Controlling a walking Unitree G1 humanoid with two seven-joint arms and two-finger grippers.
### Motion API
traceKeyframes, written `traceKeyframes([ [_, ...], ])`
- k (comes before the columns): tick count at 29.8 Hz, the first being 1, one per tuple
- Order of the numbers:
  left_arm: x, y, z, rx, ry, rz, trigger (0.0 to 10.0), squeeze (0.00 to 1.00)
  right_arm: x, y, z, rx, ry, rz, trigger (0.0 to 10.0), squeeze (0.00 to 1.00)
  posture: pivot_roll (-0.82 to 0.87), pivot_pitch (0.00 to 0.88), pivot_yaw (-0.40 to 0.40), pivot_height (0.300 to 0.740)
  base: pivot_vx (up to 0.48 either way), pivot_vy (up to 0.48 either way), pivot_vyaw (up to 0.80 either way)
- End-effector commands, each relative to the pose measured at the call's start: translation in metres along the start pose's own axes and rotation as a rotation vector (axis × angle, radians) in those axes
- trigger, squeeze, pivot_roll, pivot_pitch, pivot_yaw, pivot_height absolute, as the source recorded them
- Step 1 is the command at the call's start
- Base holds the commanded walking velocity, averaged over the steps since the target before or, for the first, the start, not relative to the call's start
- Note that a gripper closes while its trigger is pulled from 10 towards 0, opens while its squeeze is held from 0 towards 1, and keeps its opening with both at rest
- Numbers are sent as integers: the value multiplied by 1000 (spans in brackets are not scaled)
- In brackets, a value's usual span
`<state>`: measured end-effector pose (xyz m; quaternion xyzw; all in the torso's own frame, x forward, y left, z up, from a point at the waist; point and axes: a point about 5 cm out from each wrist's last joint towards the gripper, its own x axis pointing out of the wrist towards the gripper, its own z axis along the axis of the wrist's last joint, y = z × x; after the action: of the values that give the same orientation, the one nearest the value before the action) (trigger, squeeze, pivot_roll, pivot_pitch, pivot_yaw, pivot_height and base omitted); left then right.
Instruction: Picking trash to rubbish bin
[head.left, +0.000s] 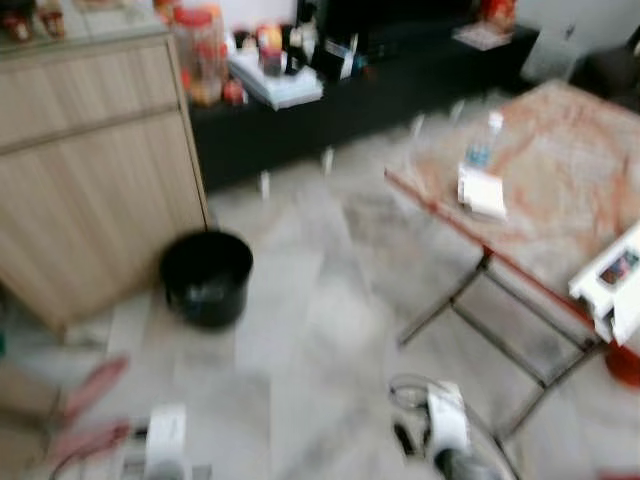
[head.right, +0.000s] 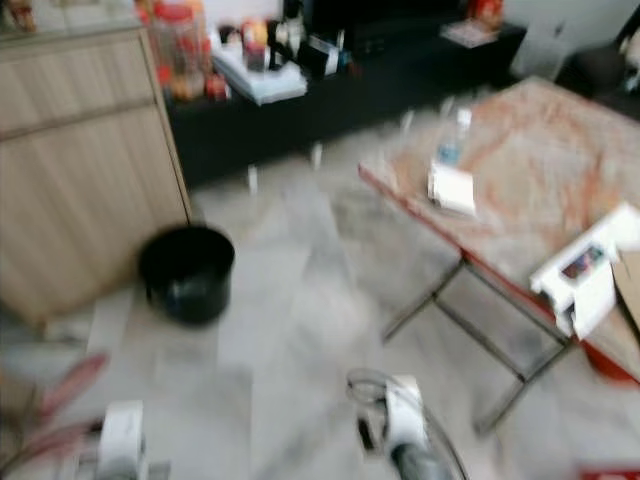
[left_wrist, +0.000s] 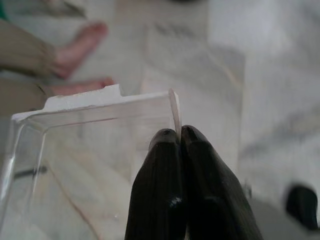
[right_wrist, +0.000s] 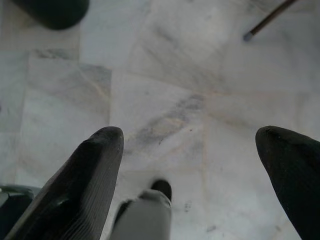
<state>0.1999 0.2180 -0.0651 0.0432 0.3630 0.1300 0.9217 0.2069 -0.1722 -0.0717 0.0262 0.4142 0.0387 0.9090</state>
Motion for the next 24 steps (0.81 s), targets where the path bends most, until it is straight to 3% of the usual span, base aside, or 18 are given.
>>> traceKeyframes([
  [1,-4,-5,-12,-9,42,-12,10000,0,-2,-11,0,-2,0,-35,10000,0,29,110,-81,740,315,0,731],
  [10,-4,-5,-11,-10,40,-9,10000,0,-2,-11,-1,0,8,-34,10000,0,31,112,-81,740,317,0,81],
  [16,-4,-5,-12,-9,40,-10,10000,0,-2,-10,-2,7,6,-36,10000,0,32,116,-81,740,319,0,676],
  [24,-4,-4,-12,-11,40,-8,10000,0,-2,-10,-1,-1,5,-30,10000,0,32,116,-81,740,352,0,0],
])
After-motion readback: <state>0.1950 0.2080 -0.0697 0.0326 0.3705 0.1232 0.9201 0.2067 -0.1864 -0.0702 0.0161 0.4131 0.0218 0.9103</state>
